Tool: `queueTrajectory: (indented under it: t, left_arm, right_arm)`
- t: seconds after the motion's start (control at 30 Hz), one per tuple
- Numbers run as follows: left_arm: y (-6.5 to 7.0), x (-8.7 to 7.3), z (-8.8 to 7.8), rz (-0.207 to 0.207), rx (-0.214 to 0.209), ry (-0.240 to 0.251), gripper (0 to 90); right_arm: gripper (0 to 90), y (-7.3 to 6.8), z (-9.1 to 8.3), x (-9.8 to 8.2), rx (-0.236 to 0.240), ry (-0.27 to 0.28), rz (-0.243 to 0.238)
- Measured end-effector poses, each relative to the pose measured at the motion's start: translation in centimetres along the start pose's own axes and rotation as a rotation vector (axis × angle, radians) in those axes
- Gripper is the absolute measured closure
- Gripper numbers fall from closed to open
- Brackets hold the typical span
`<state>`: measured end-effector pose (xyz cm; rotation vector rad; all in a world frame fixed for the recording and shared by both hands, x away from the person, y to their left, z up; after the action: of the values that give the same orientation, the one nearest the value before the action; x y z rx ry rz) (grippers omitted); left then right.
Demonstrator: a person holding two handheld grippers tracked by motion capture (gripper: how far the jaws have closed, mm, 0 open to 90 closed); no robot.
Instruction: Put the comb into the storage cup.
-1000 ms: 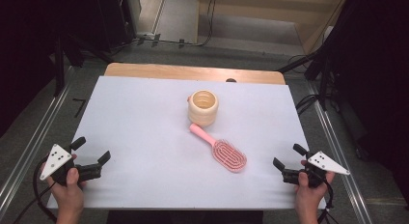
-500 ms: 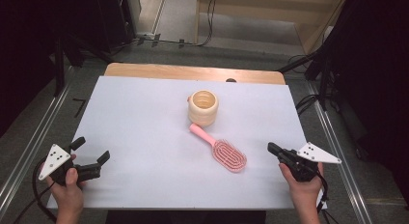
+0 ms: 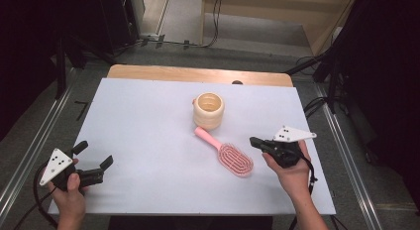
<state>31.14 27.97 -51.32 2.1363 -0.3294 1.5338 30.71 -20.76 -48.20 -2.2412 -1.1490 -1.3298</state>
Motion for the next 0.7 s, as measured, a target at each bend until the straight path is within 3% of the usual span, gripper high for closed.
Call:
queueTrajectory:
  t: [0.27, 0.33, 0.7]
  left_arm:
    - [0.0, 0.0, 0.0, 0.002, -0.001, -0.002, 0.0]
    - [0.0, 0.0, 0.0, 0.001, 0.0, 0.002, 0.0]
    - [0.0, 0.0, 0.0, 0.005, -0.003, -0.001, 0.0]
  right_arm:
    - [88.0, -0.2, 2.6, 2.1, 0.045, -0.049, -0.045]
    - [88.0, -0.6, 3.7, 2.8, 0.082, -0.075, -0.061]
    - [88.1, -0.5, 8.2, 3.0, 0.143, -0.198, -0.091]
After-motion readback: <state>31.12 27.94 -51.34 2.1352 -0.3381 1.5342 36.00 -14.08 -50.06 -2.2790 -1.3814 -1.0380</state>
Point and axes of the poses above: each handheld gripper's, and its own axes: z roughly forward along the jaws, x roughly out of its top, y roughly to its right, the point moved 8 cm from there along z, roughly forward along the jaws, and after that the axes turned 13 degrees about -z, right-handed, at the moved point
